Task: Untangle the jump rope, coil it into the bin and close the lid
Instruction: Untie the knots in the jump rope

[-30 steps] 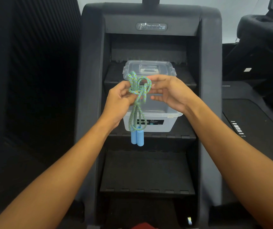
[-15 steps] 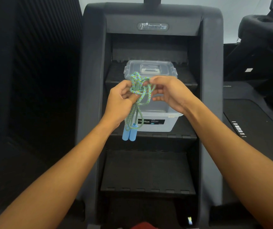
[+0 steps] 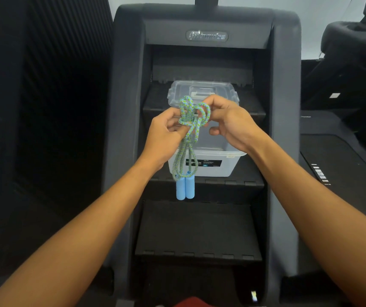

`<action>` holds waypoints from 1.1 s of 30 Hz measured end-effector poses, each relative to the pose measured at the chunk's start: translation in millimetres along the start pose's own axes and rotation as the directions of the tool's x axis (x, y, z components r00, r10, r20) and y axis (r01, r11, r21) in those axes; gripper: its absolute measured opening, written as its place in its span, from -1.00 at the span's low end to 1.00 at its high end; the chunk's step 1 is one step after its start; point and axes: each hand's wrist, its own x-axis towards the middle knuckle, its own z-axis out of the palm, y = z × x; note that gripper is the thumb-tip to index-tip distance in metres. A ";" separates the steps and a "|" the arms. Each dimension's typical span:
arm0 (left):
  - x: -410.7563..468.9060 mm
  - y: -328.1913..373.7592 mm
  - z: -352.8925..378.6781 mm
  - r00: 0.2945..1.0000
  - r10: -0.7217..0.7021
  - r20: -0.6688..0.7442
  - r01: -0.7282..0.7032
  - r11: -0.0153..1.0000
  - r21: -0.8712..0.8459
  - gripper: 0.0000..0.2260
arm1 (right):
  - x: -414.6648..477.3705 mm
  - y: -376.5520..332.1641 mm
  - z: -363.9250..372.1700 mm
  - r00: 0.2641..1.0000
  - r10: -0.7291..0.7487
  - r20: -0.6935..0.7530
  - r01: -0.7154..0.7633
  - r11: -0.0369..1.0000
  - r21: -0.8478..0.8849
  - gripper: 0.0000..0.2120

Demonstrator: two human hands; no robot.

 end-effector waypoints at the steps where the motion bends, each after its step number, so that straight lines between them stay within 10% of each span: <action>1: 0.7 -0.4 0.2 1.000 -0.008 0.002 0.008 1.000 0.000 -0.73 | -0.7 1.5 -1.3 1.000 -0.009 0.030 0.010 1.000 -0.011 -0.65; 16: 4.7 -1.0 -6.7 0.993 -0.059 0.104 0.056 0.998 0.027 -0.74 | -9.1 -3.0 -0.5 0.973 -0.145 0.178 0.205 0.898 -0.390 -0.74; 33: -2.3 -1.9 -3.7 0.987 -0.048 0.156 0.053 0.998 -0.033 -0.75 | -16.7 13.5 -12.2 0.991 0.038 0.132 -0.059 0.986 0.157 -0.82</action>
